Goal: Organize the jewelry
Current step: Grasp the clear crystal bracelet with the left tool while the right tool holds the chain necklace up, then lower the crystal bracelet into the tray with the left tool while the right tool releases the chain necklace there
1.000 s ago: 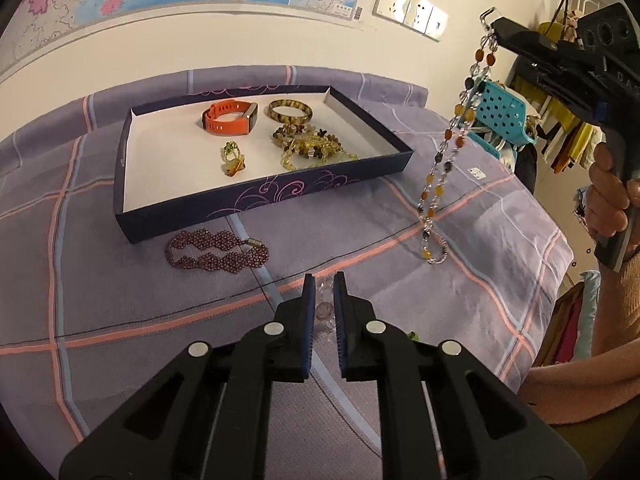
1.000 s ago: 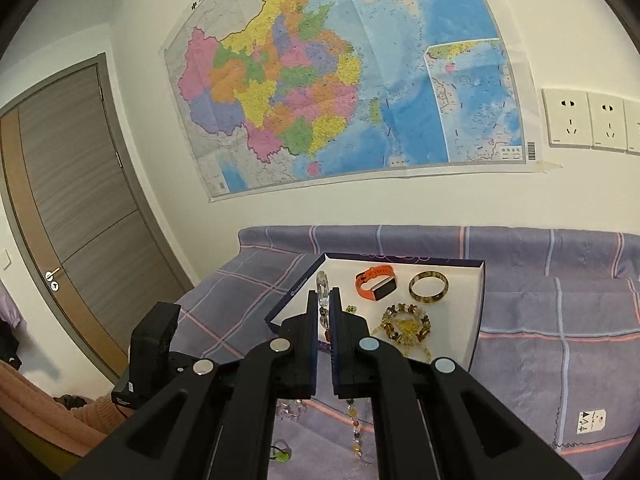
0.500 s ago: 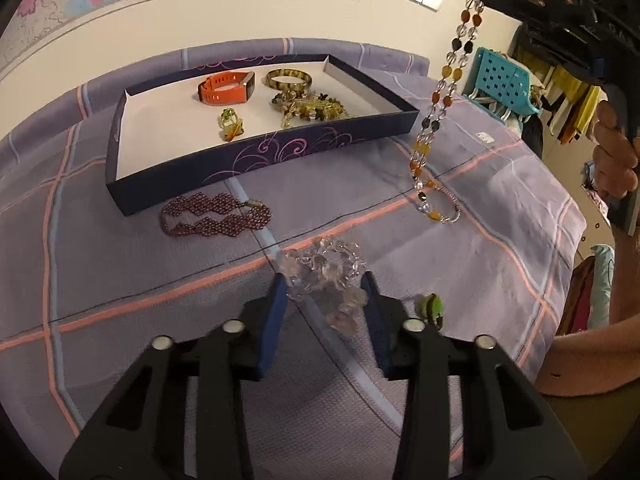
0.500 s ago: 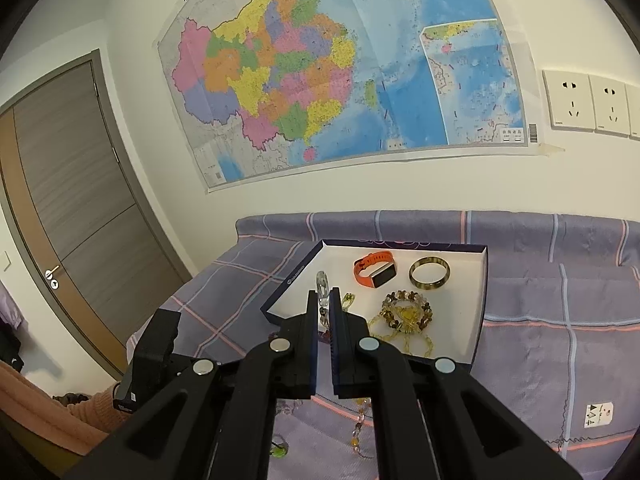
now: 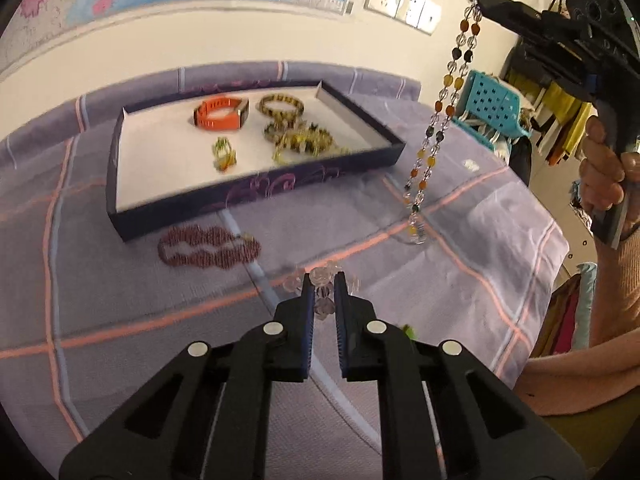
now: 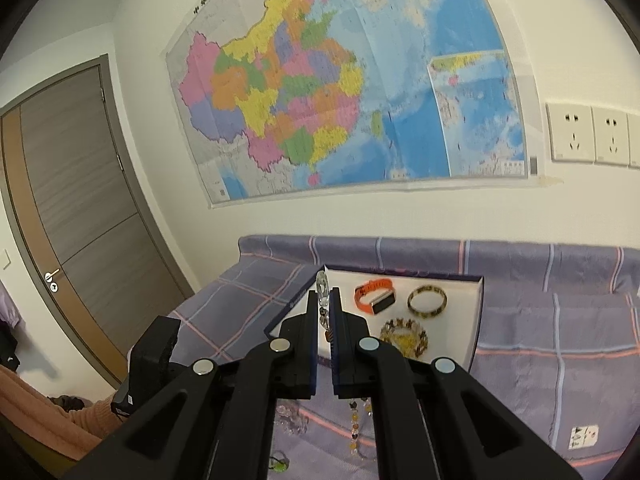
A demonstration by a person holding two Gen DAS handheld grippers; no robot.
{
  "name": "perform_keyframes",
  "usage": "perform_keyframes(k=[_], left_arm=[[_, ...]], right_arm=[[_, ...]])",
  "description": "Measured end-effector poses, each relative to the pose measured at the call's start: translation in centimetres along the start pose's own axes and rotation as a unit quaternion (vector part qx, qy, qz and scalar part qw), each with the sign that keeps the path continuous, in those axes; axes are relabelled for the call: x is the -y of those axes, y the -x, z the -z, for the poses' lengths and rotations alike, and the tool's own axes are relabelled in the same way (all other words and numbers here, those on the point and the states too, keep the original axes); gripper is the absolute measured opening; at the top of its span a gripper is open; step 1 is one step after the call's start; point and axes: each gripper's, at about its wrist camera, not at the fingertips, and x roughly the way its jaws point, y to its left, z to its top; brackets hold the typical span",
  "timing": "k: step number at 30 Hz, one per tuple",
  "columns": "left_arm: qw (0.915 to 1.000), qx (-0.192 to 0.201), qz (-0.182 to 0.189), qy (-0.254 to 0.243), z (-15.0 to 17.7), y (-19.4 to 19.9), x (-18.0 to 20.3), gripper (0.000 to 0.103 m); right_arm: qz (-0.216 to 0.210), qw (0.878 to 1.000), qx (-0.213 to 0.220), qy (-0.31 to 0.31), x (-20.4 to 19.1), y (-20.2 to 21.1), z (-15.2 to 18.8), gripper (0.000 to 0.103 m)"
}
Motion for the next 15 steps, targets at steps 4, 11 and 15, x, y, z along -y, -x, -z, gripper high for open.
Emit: perform_keyframes(k=[4, 11, 15], left_arm=[[0.9996, 0.024, -0.001, -0.012, -1.5, 1.3, 0.3, 0.01], [0.998, 0.06, -0.01, -0.018, -4.5, 3.2, -0.1, 0.01], [0.9967, 0.077, -0.018, -0.02, -6.2, 4.0, -0.7, 0.01]], right_arm=[[0.0, 1.0, 0.013, 0.014, -0.5, 0.4, -1.3, 0.004], [0.0, 0.999, 0.035, 0.027, -0.8, 0.5, -3.8, 0.004], [0.0, 0.999, 0.039, 0.03, -0.8, 0.0, -4.9, 0.004]])
